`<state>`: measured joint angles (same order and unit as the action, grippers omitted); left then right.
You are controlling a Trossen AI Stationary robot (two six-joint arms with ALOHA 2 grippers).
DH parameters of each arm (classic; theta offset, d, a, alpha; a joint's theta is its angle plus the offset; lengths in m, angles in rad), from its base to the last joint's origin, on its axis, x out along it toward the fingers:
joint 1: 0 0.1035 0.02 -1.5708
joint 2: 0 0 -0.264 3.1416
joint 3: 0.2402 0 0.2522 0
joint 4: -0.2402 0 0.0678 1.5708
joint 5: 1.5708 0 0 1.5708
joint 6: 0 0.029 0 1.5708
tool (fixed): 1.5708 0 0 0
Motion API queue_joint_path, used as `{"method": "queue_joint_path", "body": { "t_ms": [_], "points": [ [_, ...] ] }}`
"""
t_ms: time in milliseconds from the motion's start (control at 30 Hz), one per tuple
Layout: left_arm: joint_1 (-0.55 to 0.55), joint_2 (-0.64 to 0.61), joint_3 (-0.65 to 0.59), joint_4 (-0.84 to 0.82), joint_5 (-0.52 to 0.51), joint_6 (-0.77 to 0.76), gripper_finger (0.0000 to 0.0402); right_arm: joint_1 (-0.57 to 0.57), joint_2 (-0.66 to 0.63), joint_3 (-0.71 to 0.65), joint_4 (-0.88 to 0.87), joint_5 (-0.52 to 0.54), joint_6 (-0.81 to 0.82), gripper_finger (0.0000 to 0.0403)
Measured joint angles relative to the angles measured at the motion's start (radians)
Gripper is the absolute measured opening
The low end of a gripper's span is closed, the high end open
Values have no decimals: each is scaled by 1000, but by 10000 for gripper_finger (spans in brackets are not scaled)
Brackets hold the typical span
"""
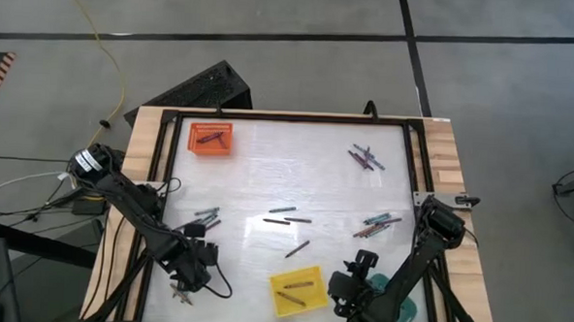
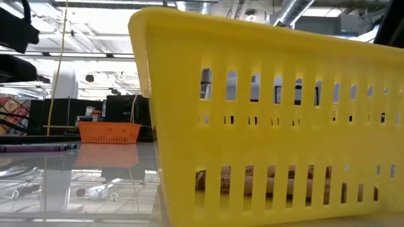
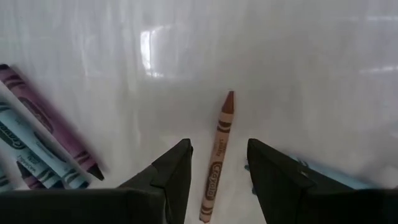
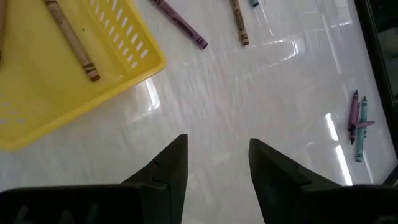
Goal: Sort crayons
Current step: Put the brown crayon into the yellow bin
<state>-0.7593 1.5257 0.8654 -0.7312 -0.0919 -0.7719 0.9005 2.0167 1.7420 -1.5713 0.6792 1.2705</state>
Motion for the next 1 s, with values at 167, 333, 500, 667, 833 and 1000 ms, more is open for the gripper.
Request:
{"method": "queue_joint_path", "body": {
  "t_ms": [167, 333, 500, 667, 833, 1000],
  "points": [
    [2, 42, 0, 24, 9, 29, 146, 0, 0, 0, 0, 1, 3, 163],
    [9, 122, 5, 46, 39, 56, 146, 0, 0, 0, 6, 1, 4, 163],
    [31, 137, 6, 55, 28, 56, 120, 0, 0, 0, 5, 0, 4, 163],
    [49, 138, 4, 65, 17, 96, 34, 0, 0, 0, 6, 0, 4, 163],
    [71, 138, 4, 69, 9, 137, 8, 0, 0, 0, 6, 0, 11, 163],
    [115, 146, 53, 46, -20, 221, 3, 0, 0, 0, 4, 0, 11, 163]
  ]
}}
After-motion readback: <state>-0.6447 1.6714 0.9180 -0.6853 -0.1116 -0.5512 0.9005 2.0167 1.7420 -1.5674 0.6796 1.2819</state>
